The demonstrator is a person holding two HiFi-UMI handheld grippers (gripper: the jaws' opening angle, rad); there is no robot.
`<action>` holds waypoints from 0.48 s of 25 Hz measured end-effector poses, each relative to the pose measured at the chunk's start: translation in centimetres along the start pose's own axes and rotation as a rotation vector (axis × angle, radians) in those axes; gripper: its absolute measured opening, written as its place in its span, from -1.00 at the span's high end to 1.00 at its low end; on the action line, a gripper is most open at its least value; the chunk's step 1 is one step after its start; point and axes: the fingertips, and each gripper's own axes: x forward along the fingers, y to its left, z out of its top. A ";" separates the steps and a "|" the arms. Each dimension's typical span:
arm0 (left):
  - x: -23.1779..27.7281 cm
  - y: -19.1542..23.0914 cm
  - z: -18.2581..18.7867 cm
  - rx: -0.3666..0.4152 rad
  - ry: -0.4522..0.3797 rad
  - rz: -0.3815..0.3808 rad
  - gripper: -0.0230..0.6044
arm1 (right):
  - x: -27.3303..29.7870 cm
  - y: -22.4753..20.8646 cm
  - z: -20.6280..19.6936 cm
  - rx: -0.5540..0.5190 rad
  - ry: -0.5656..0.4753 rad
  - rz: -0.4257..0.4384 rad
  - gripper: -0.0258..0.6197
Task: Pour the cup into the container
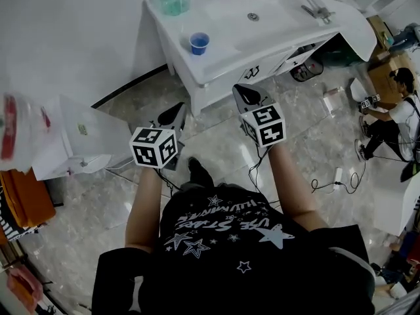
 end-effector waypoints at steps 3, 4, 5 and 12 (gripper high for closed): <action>-0.8 -1.7 -0.7 0.010 0.008 0.008 0.90 | -1.7 0.5 -0.7 0.013 -0.011 0.016 0.90; -1.1 -2.2 -1.0 0.014 0.011 0.009 0.90 | -2.3 0.7 -0.9 0.016 -0.015 0.021 0.90; -1.4 -2.7 -1.3 0.017 0.012 0.012 0.90 | -2.9 0.9 -1.2 0.019 -0.019 0.023 0.90; -3.2 -6.5 -3.0 0.029 0.004 0.018 0.90 | -7.2 1.7 -3.1 0.028 -0.039 0.034 0.90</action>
